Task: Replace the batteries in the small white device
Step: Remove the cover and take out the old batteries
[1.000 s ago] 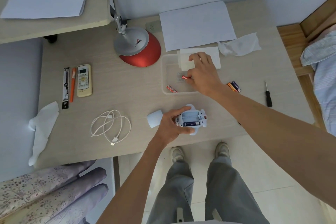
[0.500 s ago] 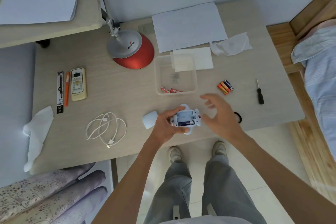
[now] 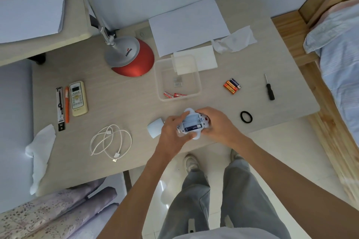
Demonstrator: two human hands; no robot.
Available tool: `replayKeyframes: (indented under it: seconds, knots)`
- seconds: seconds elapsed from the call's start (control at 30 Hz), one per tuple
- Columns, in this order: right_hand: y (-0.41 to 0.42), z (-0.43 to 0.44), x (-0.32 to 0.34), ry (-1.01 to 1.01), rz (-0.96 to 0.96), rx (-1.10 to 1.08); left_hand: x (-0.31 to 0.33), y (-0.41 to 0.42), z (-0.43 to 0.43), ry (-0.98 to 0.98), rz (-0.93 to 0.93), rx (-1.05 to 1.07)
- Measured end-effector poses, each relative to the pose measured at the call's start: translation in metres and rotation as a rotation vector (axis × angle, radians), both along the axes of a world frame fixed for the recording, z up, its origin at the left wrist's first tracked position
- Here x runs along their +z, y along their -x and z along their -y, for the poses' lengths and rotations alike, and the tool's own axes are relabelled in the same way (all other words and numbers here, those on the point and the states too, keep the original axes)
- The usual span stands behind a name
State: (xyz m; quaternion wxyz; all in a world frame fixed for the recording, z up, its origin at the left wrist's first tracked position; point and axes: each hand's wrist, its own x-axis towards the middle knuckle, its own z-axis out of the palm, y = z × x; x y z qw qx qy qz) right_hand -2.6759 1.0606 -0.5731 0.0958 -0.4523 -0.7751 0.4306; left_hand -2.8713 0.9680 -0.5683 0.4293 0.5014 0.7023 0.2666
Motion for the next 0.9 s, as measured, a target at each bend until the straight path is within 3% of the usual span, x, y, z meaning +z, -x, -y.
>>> replayKeyframes:
  seconds: [0.2, 0.33, 0.63, 0.9]
  knots:
    - [-0.001, 0.000, -0.001, 0.002, 0.044, 0.005, 0.024, 0.019, 0.003, -0.175, -0.447, -0.435]
    - [0.000, 0.000, 0.001, -0.004, 0.068, 0.024, 0.040, 0.024, -0.014, -0.225, -0.591, -0.668]
    - [-0.002, -0.003, 0.003, -0.001, 0.091, 0.055, 0.042, 0.026, -0.037, -0.234, -0.681, -0.876]
    - [-0.002, -0.004, 0.002, 0.000, 0.094, 0.057, 0.041, 0.021, -0.037, -0.218, -0.669, -0.882]
